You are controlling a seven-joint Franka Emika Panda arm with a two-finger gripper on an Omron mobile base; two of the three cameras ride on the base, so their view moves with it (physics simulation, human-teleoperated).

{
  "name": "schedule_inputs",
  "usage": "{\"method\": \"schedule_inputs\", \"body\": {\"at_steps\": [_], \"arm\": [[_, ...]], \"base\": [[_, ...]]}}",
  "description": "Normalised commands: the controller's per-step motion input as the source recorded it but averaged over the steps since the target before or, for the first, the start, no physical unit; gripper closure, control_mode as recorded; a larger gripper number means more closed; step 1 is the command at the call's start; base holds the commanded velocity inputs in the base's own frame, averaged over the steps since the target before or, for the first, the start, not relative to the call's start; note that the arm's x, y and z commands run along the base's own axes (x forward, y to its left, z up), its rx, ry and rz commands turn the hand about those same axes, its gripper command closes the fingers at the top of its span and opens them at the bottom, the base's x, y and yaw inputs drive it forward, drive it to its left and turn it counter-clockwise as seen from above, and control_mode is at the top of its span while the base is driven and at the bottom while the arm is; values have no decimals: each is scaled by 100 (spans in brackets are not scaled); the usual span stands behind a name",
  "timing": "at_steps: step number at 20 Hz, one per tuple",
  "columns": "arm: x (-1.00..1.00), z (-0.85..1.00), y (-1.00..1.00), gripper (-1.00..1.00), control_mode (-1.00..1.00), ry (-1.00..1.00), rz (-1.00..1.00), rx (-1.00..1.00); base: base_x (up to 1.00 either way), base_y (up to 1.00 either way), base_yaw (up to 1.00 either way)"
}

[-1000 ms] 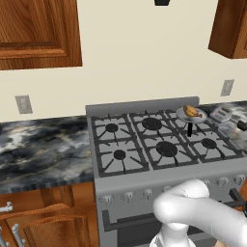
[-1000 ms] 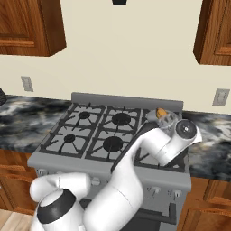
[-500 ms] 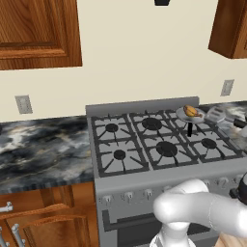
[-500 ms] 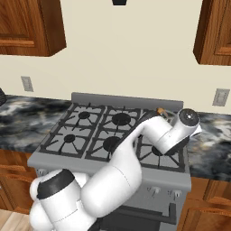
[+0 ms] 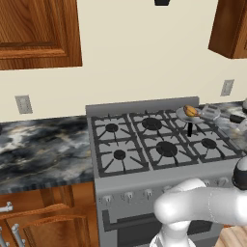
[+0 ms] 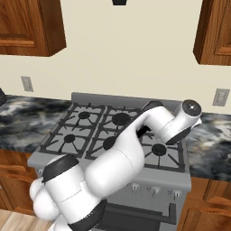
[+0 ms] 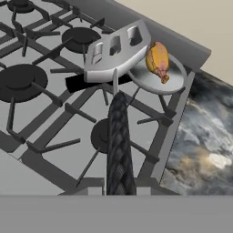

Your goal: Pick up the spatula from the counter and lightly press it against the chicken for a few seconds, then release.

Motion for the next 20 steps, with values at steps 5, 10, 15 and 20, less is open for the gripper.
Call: {"method": "schedule_inputs", "body": {"at_steps": [5, 10, 15, 20], "arm": [[33, 0, 0, 100, -100, 0, 2, 0], [44, 0, 0, 100, -100, 0, 1, 0], [37, 0, 0, 100, -100, 0, 1, 0], [26, 0, -6, 100, -100, 0, 0, 0]], "base": [[0, 0, 0], [0, 0, 0], [0, 0, 0], [0, 0, 0]]}}
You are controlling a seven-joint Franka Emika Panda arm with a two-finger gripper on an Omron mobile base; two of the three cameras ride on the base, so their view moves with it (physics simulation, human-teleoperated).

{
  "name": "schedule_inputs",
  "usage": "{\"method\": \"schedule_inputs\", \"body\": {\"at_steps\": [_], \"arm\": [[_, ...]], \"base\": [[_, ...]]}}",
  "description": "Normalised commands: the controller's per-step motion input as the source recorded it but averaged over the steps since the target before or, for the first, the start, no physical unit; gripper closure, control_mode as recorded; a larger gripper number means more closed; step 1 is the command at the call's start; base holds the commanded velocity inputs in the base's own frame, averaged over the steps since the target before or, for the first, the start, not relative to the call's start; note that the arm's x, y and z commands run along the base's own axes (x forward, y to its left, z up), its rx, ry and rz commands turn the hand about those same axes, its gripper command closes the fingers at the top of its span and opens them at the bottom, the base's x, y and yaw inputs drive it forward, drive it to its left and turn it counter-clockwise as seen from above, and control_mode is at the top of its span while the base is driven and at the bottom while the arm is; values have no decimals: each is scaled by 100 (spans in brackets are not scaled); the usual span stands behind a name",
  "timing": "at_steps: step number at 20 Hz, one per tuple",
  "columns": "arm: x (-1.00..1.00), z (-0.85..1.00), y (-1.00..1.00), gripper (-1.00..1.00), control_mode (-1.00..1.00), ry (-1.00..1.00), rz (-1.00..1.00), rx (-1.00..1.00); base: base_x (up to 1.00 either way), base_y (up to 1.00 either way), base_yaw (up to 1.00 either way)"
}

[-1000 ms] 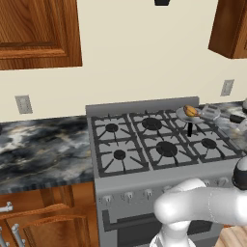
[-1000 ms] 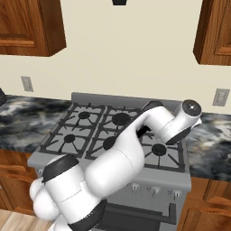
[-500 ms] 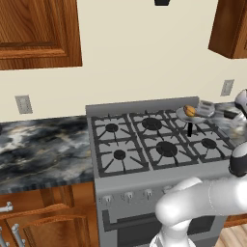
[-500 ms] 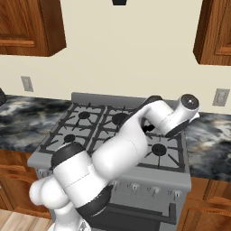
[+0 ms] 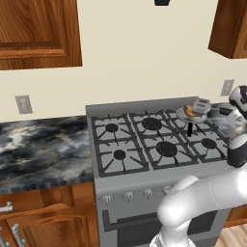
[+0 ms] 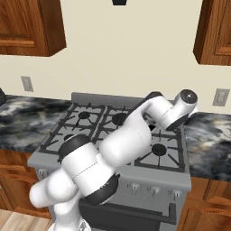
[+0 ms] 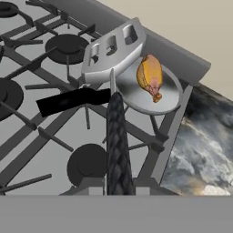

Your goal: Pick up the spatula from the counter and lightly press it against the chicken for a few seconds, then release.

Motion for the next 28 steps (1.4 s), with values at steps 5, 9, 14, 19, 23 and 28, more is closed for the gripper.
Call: {"method": "schedule_inputs", "body": {"at_steps": [5, 9, 14, 19, 23, 28], "arm": [[28, 0, -6, 100, -100, 5, 0, 0], [29, 0, -1, 100, -100, 4, 0, 2], [36, 0, 0, 100, -100, 6, 0, 0], [28, -5, -4, 100, -100, 5, 0, 0], [22, -7, -22, 100, -100, 6, 0, 0], [15, -14, -19, 100, -100, 6, 0, 0]], "base": [[0, 0, 0], [0, 0, 0], [0, 0, 0], [0, 0, 0], [0, 0, 0], [0, 0, 0]]}}
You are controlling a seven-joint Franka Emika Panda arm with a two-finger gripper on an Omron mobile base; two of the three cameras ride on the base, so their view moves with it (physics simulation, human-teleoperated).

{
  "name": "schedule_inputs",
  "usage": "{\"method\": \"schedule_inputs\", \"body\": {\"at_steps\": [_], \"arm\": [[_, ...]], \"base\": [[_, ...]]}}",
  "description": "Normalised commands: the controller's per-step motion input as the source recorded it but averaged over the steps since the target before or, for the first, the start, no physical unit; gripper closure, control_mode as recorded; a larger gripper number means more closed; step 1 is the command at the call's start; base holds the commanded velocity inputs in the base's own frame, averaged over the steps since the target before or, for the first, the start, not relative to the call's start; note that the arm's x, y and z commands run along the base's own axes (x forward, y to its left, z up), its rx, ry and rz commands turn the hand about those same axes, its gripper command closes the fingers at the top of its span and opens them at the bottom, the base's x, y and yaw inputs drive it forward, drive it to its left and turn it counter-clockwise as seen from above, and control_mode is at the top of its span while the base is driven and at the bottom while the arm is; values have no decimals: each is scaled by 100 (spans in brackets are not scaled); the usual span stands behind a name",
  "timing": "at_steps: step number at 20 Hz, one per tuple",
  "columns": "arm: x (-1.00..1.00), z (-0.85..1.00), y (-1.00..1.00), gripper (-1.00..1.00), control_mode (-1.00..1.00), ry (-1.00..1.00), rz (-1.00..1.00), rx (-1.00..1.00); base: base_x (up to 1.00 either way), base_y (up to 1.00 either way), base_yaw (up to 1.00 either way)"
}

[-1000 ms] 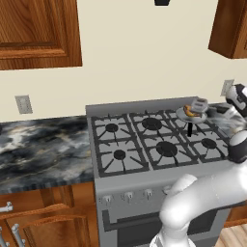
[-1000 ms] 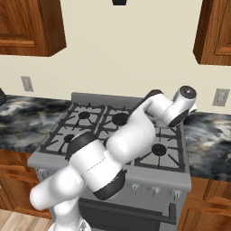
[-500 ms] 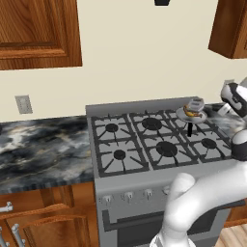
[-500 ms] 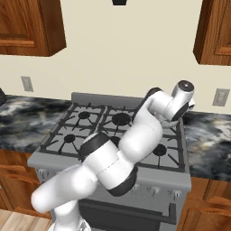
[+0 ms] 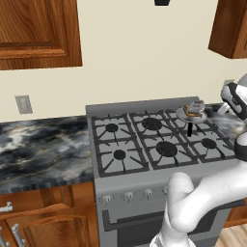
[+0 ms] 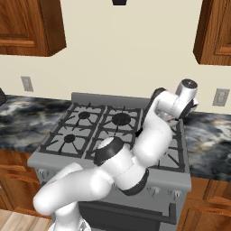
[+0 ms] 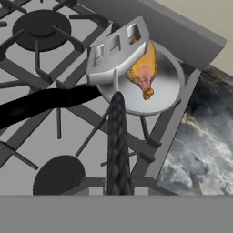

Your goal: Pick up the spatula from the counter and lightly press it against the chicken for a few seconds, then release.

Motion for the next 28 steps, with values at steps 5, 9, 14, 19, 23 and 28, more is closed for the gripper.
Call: {"method": "schedule_inputs", "body": {"at_steps": [5, 9, 14, 19, 23, 28], "arm": [[22, -13, -11, 100, -100, 7, 0, 0], [34, -2, -2, 100, -100, 4, 0, 0], [20, 0, -7, 100, -100, 0, 0, 0], [18, 0, -10, 100, -100, 0, 0, 0], [22, -1, -10, 100, -100, 0, 0, 0], [16, -10, -7, 100, -100, 0, 0, 0]], "base": [[0, 0, 0], [0, 0, 0], [0, 0, 0], [0, 0, 0], [0, 0, 0], [0, 0, 0]]}}
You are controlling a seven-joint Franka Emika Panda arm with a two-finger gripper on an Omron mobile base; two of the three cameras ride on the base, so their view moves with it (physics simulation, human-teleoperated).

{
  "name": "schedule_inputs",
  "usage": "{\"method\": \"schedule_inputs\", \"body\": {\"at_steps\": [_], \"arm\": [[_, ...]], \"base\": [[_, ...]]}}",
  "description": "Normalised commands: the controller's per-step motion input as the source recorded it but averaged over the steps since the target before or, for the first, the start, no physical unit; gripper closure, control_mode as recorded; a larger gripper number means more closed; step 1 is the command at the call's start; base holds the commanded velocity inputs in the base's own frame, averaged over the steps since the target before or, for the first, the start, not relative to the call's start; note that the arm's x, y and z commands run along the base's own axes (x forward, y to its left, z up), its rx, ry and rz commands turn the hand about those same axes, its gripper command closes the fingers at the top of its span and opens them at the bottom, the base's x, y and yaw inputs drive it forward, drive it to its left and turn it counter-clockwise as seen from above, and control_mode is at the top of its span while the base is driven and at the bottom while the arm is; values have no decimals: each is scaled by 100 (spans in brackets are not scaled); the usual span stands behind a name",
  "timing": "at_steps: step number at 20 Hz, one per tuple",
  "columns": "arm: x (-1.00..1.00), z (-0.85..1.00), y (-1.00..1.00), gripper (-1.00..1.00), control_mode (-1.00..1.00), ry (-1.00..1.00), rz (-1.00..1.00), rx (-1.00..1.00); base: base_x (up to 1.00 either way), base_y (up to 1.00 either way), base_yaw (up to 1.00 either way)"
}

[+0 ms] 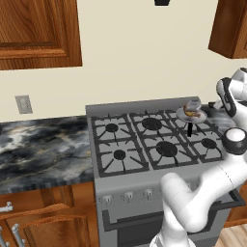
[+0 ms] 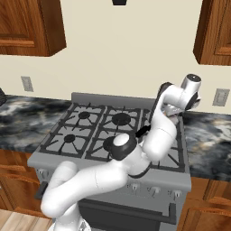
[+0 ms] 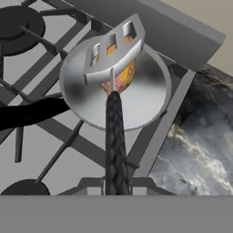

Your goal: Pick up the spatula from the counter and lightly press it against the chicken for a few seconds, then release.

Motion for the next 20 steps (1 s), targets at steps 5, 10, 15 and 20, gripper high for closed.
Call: {"method": "schedule_inputs", "body": {"at_steps": [5, 10, 15, 20], "arm": [[7, -18, -12, 100, -100, 0, 0, 0], [0, -19, -20, 100, -100, 3, 0, 1], [0, -21, -13, 100, -100, 4, 0, 0], [0, -22, -5, 100, -100, 6, 0, 0]], "base": [[0, 0, 0], [0, 0, 0], [0, 0, 0], [0, 0, 0]]}}
